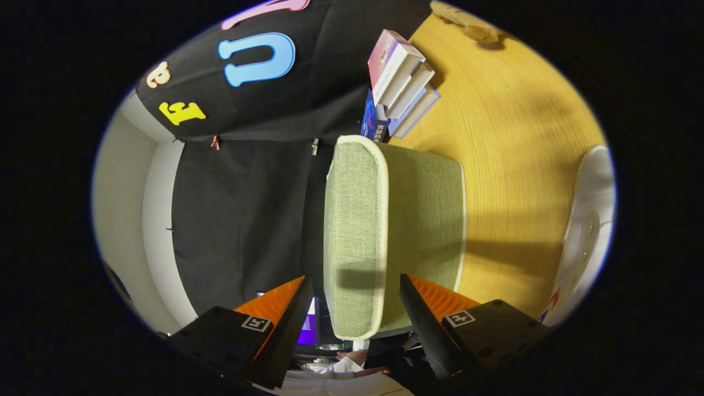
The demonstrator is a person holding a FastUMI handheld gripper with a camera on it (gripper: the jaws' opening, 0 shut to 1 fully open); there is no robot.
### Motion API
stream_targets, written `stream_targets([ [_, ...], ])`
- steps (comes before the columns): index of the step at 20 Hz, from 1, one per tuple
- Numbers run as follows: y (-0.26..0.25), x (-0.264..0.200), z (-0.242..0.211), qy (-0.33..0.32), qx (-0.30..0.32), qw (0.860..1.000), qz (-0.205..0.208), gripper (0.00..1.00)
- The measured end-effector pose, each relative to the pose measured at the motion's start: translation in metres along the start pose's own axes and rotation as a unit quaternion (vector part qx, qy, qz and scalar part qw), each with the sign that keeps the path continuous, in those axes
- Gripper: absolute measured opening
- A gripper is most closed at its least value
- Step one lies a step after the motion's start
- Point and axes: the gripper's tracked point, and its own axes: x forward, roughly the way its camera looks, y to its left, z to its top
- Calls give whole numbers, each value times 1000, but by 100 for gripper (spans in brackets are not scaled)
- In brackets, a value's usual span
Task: Open the storage box then place both shoes into the box .Put the left shoe in first, then the right shoe, with the right side of both shoes facing outward in a uniform manner.
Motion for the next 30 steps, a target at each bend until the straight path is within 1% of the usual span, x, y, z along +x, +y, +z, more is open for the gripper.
stream_targets([
  [4, 9, 13, 3, -6, 39, 998, 40, 95],
  [5, 3, 14, 3, -6, 34, 999, 29, 95],
  [7, -2, 17, -2, -1, 40, 999, 30, 59],
  [8, 0, 17, -5, 3, 37, 999, 35, 53],
  [9, 7, 11, -3, -8, 28, 999, 45, 48],
  [10, 15, 6, 4, -26, 22, 998, 54, 28],
  [11, 16, 7, 10, -37, 9, 998, 48, 8],
  [12, 17, 9, 9, -40, 3, 998, 43, 5],
  [14, 29, 7, 8, -46, 4, 998, 36, 5],
  [17, 65, 4, 8, -78, -11, 996, 38, 5],
  [20, 108, 17, -3, -94, -37, 994, 41, 5],
  [25, 184, 60, -9, -97, -89, 990, 48, 5],
  [30, 222, 116, -17, -84, -96, 991, 46, 5],
])
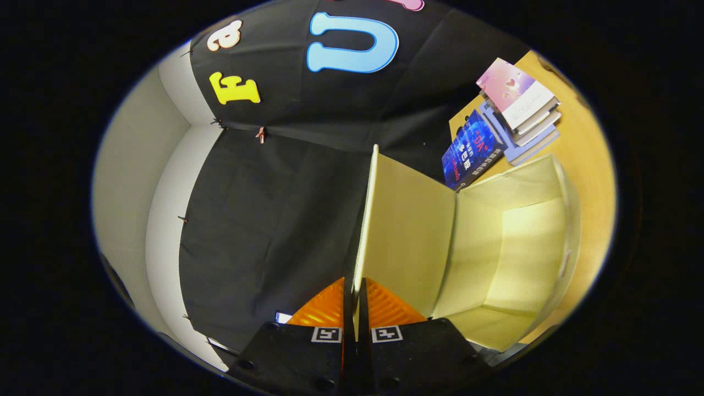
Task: Open the storage box then place both shoes into the box .Put the left shoe in first, then the right shoe, with the right side of both shoes facing outward in a uniform manner.
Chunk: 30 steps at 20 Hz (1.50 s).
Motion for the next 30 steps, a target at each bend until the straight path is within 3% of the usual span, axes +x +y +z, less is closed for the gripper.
stream_targets([
  [3, 12, 39, -8, 4, -4, 1000, 1, 6],
  [7, 18, 56, -24, 27, 9, 1000, 8, 6],
  [8, 17, 58, -24, 29, 13, 999, 8, 15],
  [11, 12, 62, -22, 24, 12, 1000, 1, 53],
  [13, 9, 59, -22, 28, 12, 1000, -7, 56],
  [15, 2, 51, -20, 25, -1, 999, -21, 69],
  [16, -4, 42, -17, 22, -11, 999, -34, 88],
  [19, -34, 8, -5, 6, -61, 994, -95, 92],
  [24, -79, -90, 15, -37, -194, 959, -204, 94],
  [30, -161, -225, 7, -29, -283, 881, -379, 97],
])
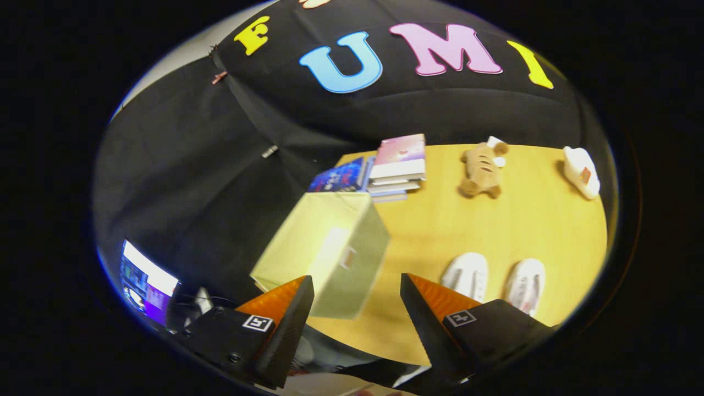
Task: Open the storage box then place both shoes into the box .Put the left shoe in first, then the right shoe, with the right side of both shoes facing outward in a uniform manner.
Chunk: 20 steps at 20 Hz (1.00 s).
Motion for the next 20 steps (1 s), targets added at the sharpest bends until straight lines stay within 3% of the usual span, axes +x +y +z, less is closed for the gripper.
stream_targets([
  [7, -123, 4, -93, 60, -3, 991, -115, 96],
  [9, -148, 14, -104, 69, -13, 988, -140, 91],
  [11, -160, 29, -111, 74, -34, 986, -146, 87],
  [14, -175, 50, -116, 71, -61, 983, -157, 74],
  [19, -197, 78, -105, 44, -42, 980, -188, 67],
  [20, -198, 83, -104, 38, -38, 980, -192, 61],
])
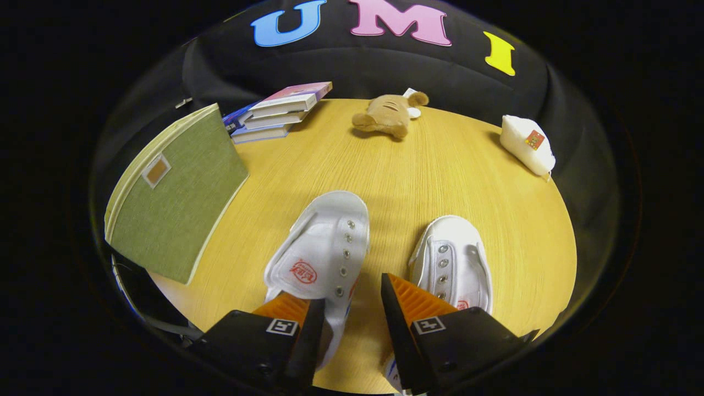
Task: Open the storage box then place both shoes into the box .Put the left shoe in first, then the right shoe, with the right side of both shoes facing outward in a uniform manner.
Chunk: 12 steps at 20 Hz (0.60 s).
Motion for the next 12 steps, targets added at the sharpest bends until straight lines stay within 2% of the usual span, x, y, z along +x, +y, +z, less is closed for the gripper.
stream_targets([
  [1, 3, 4, 1, -3, 0, 1000, -4, 55],
  [2, 2, 6, 0, -5, -7, 1000, -15, 35],
  [4, -1, 7, 3, -15, -20, 999, -32, 14],
  [7, 3, 4, 6, -13, 8, 1000, -2, 9],
  [12, 2, -15, 22, -24, 37, 999, 1, 5],
])
